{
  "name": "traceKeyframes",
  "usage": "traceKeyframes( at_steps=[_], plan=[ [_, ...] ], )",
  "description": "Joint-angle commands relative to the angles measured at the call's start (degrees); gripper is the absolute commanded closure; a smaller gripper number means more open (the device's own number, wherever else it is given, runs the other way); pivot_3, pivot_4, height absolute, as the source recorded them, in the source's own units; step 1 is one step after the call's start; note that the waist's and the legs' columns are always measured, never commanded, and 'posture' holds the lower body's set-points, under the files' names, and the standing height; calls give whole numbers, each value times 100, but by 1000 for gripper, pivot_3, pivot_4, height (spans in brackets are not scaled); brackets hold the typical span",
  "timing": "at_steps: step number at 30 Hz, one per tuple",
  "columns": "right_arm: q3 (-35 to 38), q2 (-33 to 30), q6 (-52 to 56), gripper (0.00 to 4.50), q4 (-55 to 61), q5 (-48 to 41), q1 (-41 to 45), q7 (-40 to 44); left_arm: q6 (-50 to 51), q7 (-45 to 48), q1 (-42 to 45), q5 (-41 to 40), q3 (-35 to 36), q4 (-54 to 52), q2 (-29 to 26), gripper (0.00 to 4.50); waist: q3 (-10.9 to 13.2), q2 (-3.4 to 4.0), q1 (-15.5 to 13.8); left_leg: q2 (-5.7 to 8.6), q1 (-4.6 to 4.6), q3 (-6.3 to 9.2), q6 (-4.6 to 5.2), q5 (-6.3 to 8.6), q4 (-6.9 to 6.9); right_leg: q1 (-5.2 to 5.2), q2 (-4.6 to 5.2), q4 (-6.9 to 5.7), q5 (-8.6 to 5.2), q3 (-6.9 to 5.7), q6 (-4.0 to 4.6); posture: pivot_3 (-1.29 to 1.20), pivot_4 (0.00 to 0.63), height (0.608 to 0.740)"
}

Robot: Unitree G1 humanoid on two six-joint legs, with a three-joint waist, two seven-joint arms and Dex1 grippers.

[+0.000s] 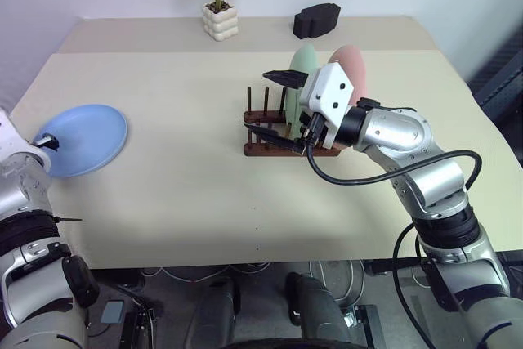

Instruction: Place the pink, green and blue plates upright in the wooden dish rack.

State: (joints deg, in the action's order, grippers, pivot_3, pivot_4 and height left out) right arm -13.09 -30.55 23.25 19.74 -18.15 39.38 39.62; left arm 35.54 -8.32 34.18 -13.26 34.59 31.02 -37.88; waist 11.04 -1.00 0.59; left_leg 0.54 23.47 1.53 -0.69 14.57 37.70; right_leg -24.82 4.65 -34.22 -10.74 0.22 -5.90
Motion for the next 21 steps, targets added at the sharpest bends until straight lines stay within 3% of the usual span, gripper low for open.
traceKeyframes(
  at_steps=[1, 5, 8, 15, 21],
  plan=[
    [174, 17, -45, 109, 203, 57, -21, 27, 116, -192, 68, -144, 223, 96, 18, 51, 0, -1, 6, 0, 0, 0, -1, 0, -1, 0, 1, 0, 0, 0, 0, 0, 150, 736],
    [184, 26, -32, 109, 226, 85, -65, 44, 405, -230, 137, -490, 471, 241, 153, 51, -1, -1, 8, 0, 0, 0, -4, 0, -2, -1, 0, -1, 0, 0, 0, 0, 150, 736],
    [186, 47, -28, 109, 226, 107, -83, 48, 449, -383, 170, -728, 740, 179, 309, 808, -1, -1, 1, 0, -1, 1, -7, -2, -2, 0, 2, -2, 1, -1, 1, 0, 150, 736],
    [181, 73, -58, 109, 171, 151, -95, 69, 435, -544, 147, -926, 767, -341, 671, 4374, -2, 1, -22, 2, -2, 3, -14, -6, -2, 3, 6, -2, 1, -3, 1, 0, 150, 736],
    [187, 51, -69, 109, 155, 221, -95, 74, -173, -34, 341, -1239, 612, -915, 1049, 4452, -4, -1, -27, 8, -3, 7, -34, -17, -3, 6, 8, -1, 4, -6, 5, 0, 150, 736]
  ],
)
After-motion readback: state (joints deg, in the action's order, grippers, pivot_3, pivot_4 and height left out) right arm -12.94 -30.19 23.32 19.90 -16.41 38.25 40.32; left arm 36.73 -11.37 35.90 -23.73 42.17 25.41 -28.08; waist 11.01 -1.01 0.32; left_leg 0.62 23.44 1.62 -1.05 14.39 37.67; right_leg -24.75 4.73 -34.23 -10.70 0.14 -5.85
